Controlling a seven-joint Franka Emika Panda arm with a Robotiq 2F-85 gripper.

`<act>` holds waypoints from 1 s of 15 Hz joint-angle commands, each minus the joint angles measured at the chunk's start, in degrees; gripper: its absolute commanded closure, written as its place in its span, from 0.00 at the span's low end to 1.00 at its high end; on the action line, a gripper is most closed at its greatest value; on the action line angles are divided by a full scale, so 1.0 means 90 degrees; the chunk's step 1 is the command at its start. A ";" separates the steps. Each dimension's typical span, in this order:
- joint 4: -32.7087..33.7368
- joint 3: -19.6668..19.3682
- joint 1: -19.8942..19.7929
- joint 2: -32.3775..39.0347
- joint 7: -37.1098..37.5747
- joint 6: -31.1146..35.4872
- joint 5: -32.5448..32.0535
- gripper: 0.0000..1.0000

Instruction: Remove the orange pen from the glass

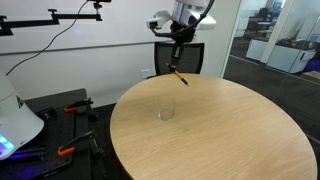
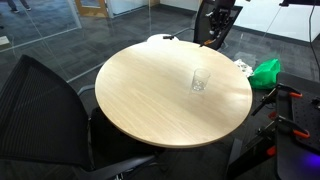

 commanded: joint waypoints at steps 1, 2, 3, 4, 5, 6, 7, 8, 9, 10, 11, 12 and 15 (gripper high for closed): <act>0.0623 -0.0166 -0.0112 0.0268 0.0750 0.0161 0.0276 0.97; 0.0861 -0.0221 -0.0144 0.0416 0.0992 0.0176 0.0296 0.97; 0.1070 -0.0270 -0.0169 0.0567 0.1251 0.0215 0.0322 0.97; 0.1266 -0.0322 -0.0189 0.0732 0.1515 0.0280 0.0332 0.97; 0.1422 -0.0370 -0.0187 0.0900 0.1793 0.0385 0.0348 0.97; 0.1581 -0.0354 -0.0209 0.1057 0.1819 0.0347 0.0408 0.97; 0.1143 -0.0353 -0.0194 0.0647 0.1518 0.0290 0.0235 0.86; 0.1293 -0.0364 -0.0209 0.0808 0.1584 0.0292 0.0264 0.86; 0.1398 -0.0365 -0.0216 0.0936 0.1606 0.0295 0.0278 0.86; 0.1461 -0.0366 -0.0214 0.1017 0.1654 0.0296 0.0281 0.86; 0.1492 -0.0366 -0.0214 0.1056 0.1679 0.0297 0.0282 0.97; 0.1568 -0.0453 -0.0160 0.1202 0.2175 0.0499 0.0316 0.97; 0.1664 -0.0566 -0.0114 0.1528 0.3164 0.1073 0.0333 0.97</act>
